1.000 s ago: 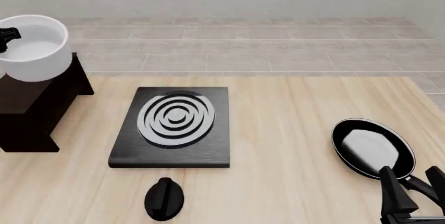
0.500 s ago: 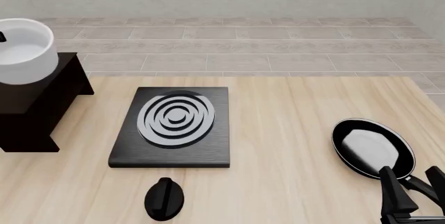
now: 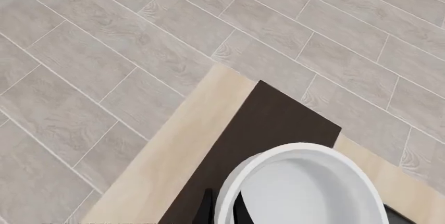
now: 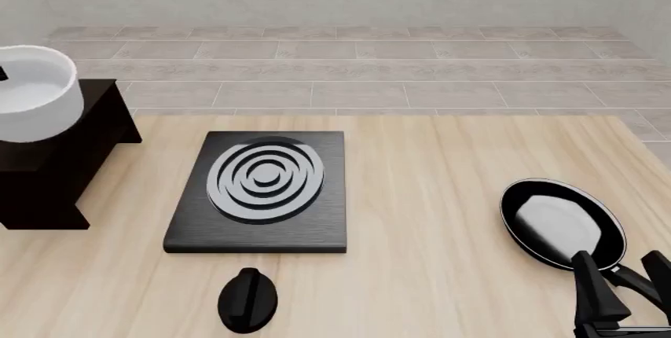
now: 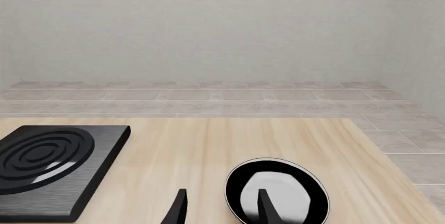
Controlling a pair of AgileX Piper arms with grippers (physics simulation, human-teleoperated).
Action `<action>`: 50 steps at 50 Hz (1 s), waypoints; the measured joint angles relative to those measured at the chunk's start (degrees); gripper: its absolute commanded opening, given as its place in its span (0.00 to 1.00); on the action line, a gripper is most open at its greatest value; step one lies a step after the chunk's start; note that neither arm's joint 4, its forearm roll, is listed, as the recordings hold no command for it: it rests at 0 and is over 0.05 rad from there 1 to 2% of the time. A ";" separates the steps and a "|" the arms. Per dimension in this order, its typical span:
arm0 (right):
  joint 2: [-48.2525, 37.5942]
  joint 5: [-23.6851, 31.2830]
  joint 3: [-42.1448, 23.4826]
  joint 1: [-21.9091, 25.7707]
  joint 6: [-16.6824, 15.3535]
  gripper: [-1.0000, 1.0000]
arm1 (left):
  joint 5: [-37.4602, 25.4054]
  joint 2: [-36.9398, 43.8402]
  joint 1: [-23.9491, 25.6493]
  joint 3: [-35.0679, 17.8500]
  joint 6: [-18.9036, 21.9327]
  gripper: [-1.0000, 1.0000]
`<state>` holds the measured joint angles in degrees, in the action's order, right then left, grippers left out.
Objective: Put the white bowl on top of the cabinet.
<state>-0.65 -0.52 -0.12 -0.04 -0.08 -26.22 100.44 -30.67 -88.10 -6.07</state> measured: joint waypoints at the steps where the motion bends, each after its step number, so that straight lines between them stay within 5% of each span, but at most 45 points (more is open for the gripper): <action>1: 0.00 0.00 0.00 0.00 0.00 1.00 | 0.19 0.05 -0.03 0.23 -0.03 0.00; 50: -0.01 0.00 0.00 0.00 0.00 1.00 | 7.01 -0.23 -1.55 7.12 -0.12 0.00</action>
<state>-0.66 -0.52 -0.12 -0.04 -0.09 -19.21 100.21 -32.22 -80.99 -6.19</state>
